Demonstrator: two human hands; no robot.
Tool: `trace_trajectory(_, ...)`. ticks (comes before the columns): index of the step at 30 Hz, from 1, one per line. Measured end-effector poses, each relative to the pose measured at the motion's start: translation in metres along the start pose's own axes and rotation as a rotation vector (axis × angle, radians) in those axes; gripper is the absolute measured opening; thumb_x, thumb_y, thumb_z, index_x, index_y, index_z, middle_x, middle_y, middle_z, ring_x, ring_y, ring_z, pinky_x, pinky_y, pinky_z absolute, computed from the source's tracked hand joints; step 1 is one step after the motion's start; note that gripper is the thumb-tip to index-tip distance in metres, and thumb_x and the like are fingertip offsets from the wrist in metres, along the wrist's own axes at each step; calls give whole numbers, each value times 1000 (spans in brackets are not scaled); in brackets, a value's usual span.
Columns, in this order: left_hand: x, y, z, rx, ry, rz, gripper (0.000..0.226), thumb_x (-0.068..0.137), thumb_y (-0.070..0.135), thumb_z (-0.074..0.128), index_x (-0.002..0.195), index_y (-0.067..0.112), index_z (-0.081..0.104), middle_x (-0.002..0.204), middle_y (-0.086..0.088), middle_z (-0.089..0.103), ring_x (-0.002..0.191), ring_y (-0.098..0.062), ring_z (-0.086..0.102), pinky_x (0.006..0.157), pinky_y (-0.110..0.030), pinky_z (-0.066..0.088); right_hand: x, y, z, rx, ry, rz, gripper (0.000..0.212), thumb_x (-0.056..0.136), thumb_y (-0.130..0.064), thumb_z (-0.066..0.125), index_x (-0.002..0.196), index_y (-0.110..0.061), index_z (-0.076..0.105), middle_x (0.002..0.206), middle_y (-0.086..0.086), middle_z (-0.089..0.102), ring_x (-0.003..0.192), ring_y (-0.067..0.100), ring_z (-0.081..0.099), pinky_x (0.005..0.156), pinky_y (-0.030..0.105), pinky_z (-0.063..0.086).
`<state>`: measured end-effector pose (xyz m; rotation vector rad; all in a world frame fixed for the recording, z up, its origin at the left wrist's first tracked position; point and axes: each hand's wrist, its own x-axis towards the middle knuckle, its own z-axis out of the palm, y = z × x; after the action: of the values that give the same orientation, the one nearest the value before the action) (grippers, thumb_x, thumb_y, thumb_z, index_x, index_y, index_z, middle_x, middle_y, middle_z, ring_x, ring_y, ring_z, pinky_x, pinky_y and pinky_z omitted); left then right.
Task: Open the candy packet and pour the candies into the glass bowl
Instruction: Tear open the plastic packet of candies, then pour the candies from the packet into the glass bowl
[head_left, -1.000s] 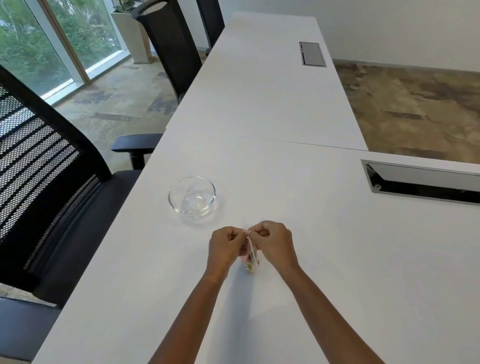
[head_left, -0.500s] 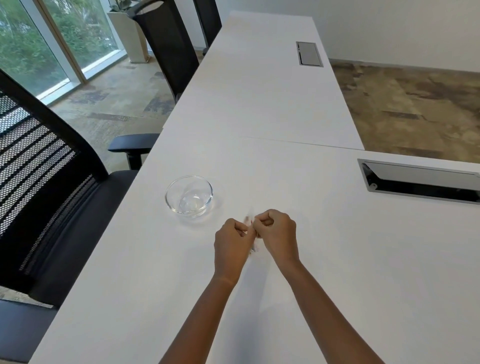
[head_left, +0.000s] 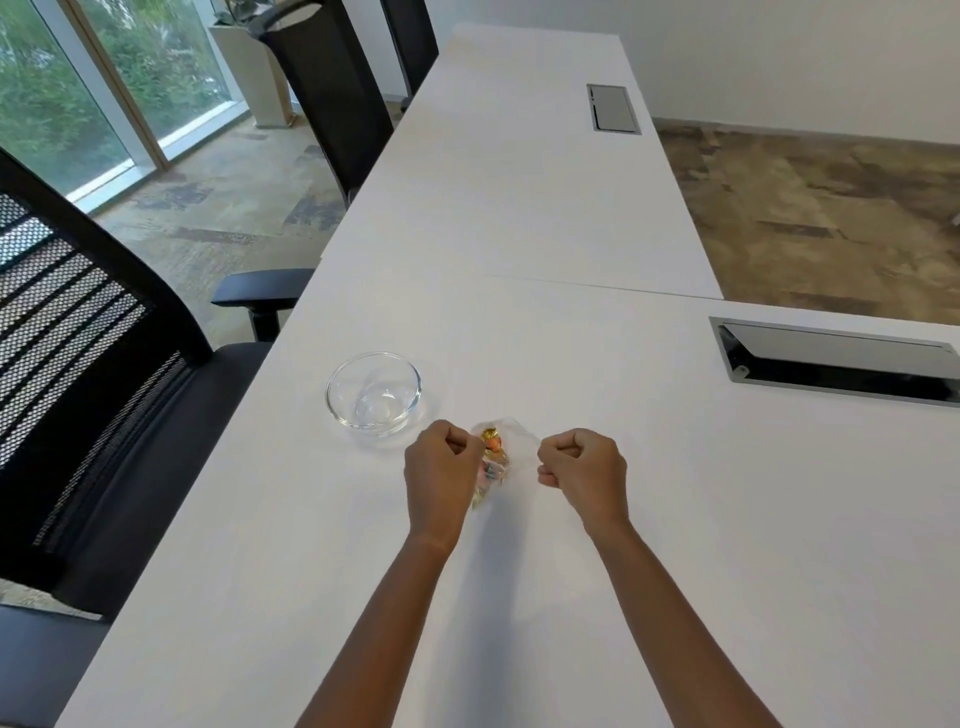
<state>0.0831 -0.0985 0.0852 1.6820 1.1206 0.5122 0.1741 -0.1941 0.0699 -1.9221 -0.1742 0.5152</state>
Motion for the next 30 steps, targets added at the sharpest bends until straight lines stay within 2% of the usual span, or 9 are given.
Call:
trace_trajectory(3, 1, 6, 1, 54, 33, 75, 11, 81, 7, 56, 72, 0, 58, 66, -8, 61, 63, -25, 59, 50, -13, 39, 0, 6, 1, 133, -3, 74, 17, 84, -7, 58, 67, -11, 60, 63, 4, 60, 50, 9, 61, 54, 17, 57)
trace_trajectory(8, -2, 20, 3, 101, -1, 237, 17, 84, 12, 56, 71, 2, 58, 65, -9, 64, 59, -14, 55, 52, -18, 39, 5, 20, 7, 595, -159, 452, 34, 96, -39, 42, 105, -9, 55, 95, 11, 55, 93, 30, 56, 78, 36, 51)
trace_trajectory(12, -1, 29, -4, 163, -57, 322, 17, 82, 10, 55, 66, 12, 56, 54, 11, 53, 52, -4, 52, 51, -7, 39, 9, 33, 14, 900, -362, 718, 54, 88, -62, 35, 122, -22, 48, 124, 20, 45, 116, 43, 47, 75, 54, 50)
trace_trajectory(14, 1, 31, -7, 202, -97, 341, 16, 82, 10, 55, 67, 13, 58, 58, 9, 55, 56, -7, 52, 50, -8, 38, 11, 38, 20, 1046, -439, 732, 59, 87, -65, 34, 125, -24, 49, 134, 21, 41, 125, 48, 42, 75, 62, 51)
trace_trajectory(17, 3, 31, -10, 207, -129, 335, 13, 82, 11, 56, 70, 13, 60, 66, 5, 60, 60, -7, 53, 54, -14, 39, 13, 39, 26, 1183, -456, 719, 51, 89, -61, 37, 113, -21, 57, 135, 22, 42, 117, 50, 46, 80, 65, 47)
trace_trajectory(23, 11, 26, -20, 171, -164, 319, 15, 83, 11, 58, 68, 15, 60, 65, 8, 59, 58, -3, 52, 50, -3, 38, 15, 32, 29, 1226, -446, 678, 25, 91, -38, 50, 95, -16, 60, 133, 28, 40, 108, 55, 48, 81, 70, 45)
trace_trajectory(26, 12, 25, -23, 141, -157, 310, 14, 83, 13, 59, 69, 15, 60, 66, 9, 59, 59, -2, 53, 53, -9, 40, 14, 30, 32, 1337, -435, 616, 14, 81, -24, 61, 91, -14, 61, 135, 25, 44, 120, 51, 47, 89, 67, 44)
trace_trajectory(28, 15, 25, -26, 126, -141, 310, 12, 84, 13, 58, 73, 11, 63, 68, 6, 61, 60, -4, 54, 56, -16, 41, 13, 30, 34, 1351, -404, 566, 16, 86, -30, 57, 87, -15, 63, 130, 21, 50, 120, 46, 49, 82, 63, 51)
trace_trajectory(30, 17, 24, -28, 119, -131, 309, 11, 84, 13, 58, 76, 7, 64, 71, 3, 62, 61, -5, 54, 58, -20, 43, 14, 30, 36, 1335, -394, 527, 30, 90, -42, 50, 90, -17, 65, 119, 19, 56, 109, 43, 55, 70, 60, 56)
